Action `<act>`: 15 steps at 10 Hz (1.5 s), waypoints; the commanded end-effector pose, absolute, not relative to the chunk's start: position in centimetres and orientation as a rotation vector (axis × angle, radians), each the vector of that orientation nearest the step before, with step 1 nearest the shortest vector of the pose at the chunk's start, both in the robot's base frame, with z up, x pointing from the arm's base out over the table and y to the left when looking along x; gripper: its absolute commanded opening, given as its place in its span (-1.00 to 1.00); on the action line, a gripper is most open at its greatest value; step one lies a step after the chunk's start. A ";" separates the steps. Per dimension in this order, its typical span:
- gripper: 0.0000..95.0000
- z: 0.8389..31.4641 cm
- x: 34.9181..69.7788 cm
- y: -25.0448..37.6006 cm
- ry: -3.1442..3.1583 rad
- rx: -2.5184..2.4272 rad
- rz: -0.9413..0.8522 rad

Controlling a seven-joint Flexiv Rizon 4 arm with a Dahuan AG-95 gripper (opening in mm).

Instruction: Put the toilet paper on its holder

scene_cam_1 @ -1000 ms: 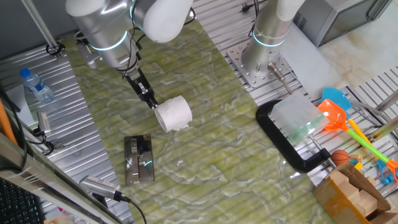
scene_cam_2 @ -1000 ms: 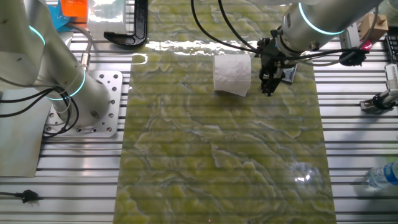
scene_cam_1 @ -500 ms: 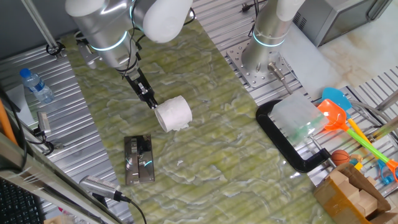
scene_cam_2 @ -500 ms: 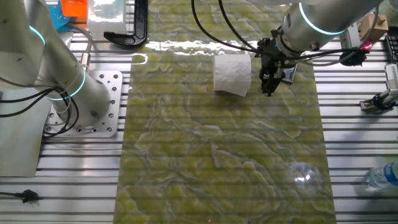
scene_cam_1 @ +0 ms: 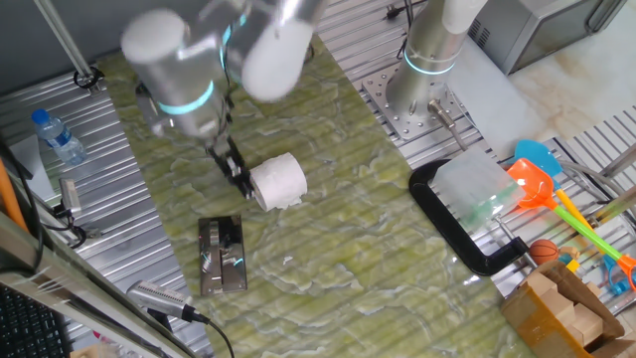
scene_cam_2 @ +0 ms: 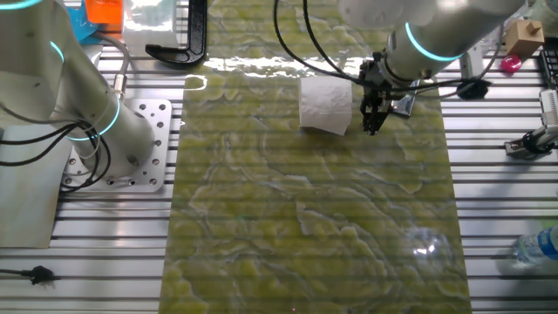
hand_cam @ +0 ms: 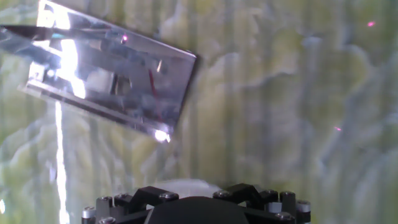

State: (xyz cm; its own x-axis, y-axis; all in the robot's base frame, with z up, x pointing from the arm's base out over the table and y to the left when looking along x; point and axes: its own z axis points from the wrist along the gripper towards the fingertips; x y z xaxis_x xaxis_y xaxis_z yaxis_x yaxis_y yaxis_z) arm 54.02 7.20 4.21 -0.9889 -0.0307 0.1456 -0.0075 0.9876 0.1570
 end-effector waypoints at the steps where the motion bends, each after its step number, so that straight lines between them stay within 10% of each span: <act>1: 1.00 1.9 54.4 8.2 -3.002 0.015 -0.241; 15: 1.00 5.5 52.3 7.2 -3.047 0.053 -0.219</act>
State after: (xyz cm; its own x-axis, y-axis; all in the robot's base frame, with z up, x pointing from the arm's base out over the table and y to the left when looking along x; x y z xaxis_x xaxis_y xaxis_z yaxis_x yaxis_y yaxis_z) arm 52.02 7.05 5.47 -0.9951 -0.0441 0.0884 -0.0307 0.9886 0.1475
